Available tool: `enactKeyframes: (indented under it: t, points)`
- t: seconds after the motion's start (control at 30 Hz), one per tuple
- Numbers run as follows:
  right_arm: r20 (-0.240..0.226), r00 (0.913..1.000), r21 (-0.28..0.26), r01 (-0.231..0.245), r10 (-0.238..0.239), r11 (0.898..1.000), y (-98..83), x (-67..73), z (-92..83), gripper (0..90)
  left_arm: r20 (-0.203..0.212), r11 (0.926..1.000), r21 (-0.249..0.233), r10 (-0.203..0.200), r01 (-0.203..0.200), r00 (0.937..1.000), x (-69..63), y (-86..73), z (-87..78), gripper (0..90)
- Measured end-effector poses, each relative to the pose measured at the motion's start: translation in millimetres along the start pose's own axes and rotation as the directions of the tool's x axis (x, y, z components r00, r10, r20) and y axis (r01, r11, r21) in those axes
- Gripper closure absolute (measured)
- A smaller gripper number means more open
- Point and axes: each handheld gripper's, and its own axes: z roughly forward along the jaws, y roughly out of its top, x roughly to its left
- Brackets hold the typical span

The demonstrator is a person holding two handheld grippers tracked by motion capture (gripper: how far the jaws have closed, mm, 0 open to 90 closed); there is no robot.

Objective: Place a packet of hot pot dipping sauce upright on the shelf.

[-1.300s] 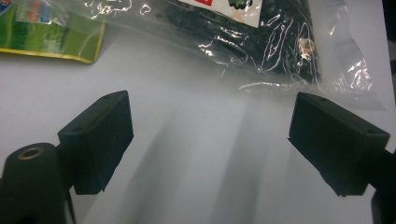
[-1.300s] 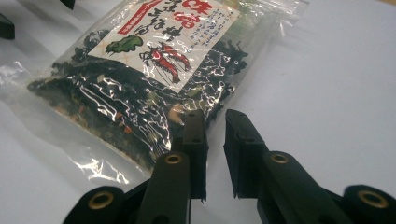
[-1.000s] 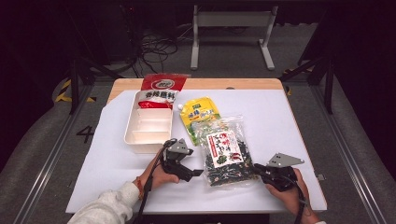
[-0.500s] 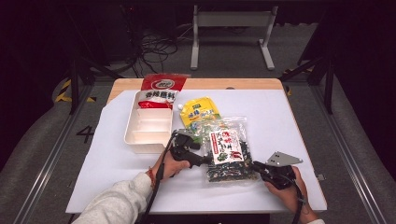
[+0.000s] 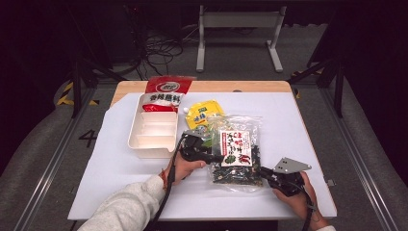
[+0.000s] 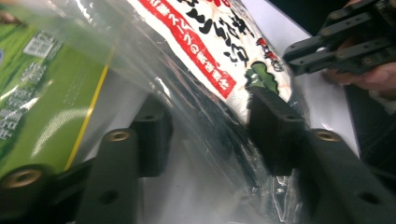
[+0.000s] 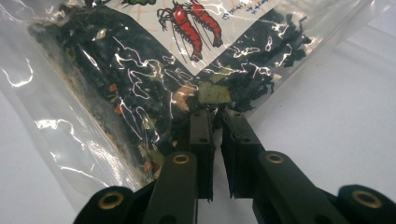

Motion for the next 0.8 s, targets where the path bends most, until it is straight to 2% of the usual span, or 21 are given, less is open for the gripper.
enactKeyframes:
  t: [0.03,0.07,0.1,0.13,0.17,0.27,0.33,0.37,0.4,0.47,0.5,0.53,0.57,0.6,0.63,0.7,0.73,0.8]
  points:
    - [-0.002,1.0000,-0.003,-0.002,0.002,1.000,0.0,0.0,-0.4,81.6,-0.005,0.9998,-0.009,0.020,-0.020,0.9998,-2.4,0.7,-2.0,56.8]
    - [-0.001,1.0000,-0.005,-0.002,0.002,1.000,0.3,-0.1,-0.9,80.6,-0.005,0.9998,-0.009,0.020,-0.020,0.9998,-2.4,0.7,-2.0,59.4]
    - [-0.002,1.0000,-0.010,-0.007,0.007,1.000,0.7,-0.4,-2.0,79.2,-0.003,0.9986,-0.023,0.047,-0.047,0.9989,-6.5,2.0,-5.8,61.8]
    - [-0.004,0.9999,-0.017,-0.011,0.011,1.000,1.1,-0.9,-3.3,77.7,-0.003,0.9986,-0.023,0.047,-0.047,0.9989,-6.5,2.0,-5.8,63.0]
    - [-0.004,0.9999,-0.017,-0.011,0.011,1.000,1.1,-0.9,-3.3,77.7,-0.001,0.9969,-0.029,0.074,-0.074,0.9973,-8.3,2.4,-8.0,63.0]
    - [-0.003,0.9985,-0.042,-0.055,0.055,0.998,2.9,-4.0,-6.5,66.3,-0.015,0.9957,-0.024,0.089,-0.089,0.9959,-13.2,1.7,-10.2,63.9]
    - [0.019,0.9962,-0.052,-0.084,0.085,0.995,5.1,-6.8,-5.7,53.0,-0.040,0.9904,-0.021,0.136,-0.137,0.9899,-19.8,1.5,-12.7,63.9]
    - [0.008,0.9939,-0.062,-0.110,0.110,0.992,6.4,-9.6,-5.7,51.2,-0.044,0.9869,-0.023,0.159,-0.160,0.9864,-22.6,1.4,-14.1,64.0]
    - [-0.012,0.9910,-0.076,-0.134,0.133,0.988,7.7,-12.2,-5.2,47.8,-0.044,0.9869,-0.023,0.159,-0.160,0.9864,-22.6,1.4,-14.1,64.0]
    - [-0.036,0.9852,-0.084,-0.170,0.168,0.982,11.0,-16.9,-2.4,40.8,-0.057,0.9790,-0.027,0.200,-0.202,0.9780,-28.4,1.3,-16.4,64.0]
    - [-0.036,0.9852,-0.084,-0.170,0.168,0.982,11.0,-16.9,-2.4,40.8,-0.061,0.9745,-0.028,0.221,-0.223,0.9734,-30.8,1.1,-18.0,64.0]
    - [-0.103,0.9742,-0.097,-0.211,0.201,0.973,13.4,-22.9,0.7,43.2,-0.065,0.9691,-0.028,0.243,-0.245,0.9679,-33.4,0.8,-19.2,64.1]
    - [-0.103,0.9742,-0.097,-0.211,0.201,0.973,13.4,-22.9,0.7,43.2,-0.065,0.9691,-0.028,0.243,-0.245,0.9679,-33.4,0.8,-19.2,64.1]
    - [-0.125,0.9727,-0.107,-0.209,0.196,0.972,14.3,-24.0,1.4,43.7,-0.062,0.9690,-0.032,0.243,-0.245,0.9681,-34.2,0.9,-19.7,64.1]
    - [-0.151,0.9696,-0.110,-0.210,0.193,0.972,16.1,-23.9,2.3,44.8,-0.062,0.9661,-0.033,0.254,-0.256,0.9652,-35.2,1.3,-20.7,64.0]
    - [-0.178,0.9724,-0.127,-0.175,0.151,0.976,23.3,-18.3,4.0,46.6,-0.069,0.9631,-0.032,0.264,-0.267,0.9620,-37.2,1.4,-21.4,62.5]
    - [-0.175,0.9735,-0.130,-0.171,0.147,0.977,24.7,-17.2,3.9,47.5,-0.083,0.9615,-0.040,0.268,-0.272,0.9599,-37.2,1.5,-22.6,61.3]
    - [-0.173,0.9761,-0.144,-0.158,0.132,0.977,27.1,-14.9,3.6,48.9,-0.079,0.9630,-0.047,0.261,-0.265,0.9620,-36.1,2.1,-24.1,58.5]
